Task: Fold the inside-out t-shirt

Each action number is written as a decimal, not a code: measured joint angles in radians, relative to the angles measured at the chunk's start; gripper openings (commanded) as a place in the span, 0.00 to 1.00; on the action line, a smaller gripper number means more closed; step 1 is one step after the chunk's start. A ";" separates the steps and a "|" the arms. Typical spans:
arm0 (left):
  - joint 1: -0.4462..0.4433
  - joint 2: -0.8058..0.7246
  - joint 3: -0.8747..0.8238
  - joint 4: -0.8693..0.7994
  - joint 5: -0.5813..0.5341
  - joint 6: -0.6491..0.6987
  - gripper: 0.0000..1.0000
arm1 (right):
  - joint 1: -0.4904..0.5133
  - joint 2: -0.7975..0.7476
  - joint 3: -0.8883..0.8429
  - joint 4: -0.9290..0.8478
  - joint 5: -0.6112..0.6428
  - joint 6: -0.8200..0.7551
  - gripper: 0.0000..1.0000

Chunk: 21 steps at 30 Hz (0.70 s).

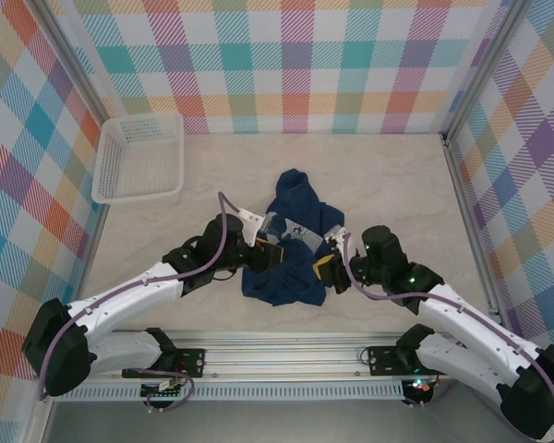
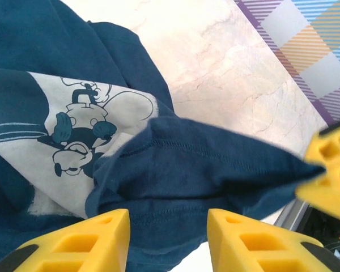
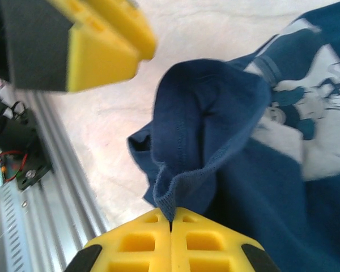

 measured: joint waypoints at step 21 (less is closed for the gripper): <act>0.045 0.199 0.163 -0.256 0.113 -0.095 0.66 | 0.156 0.143 -0.085 0.156 -0.020 0.031 0.00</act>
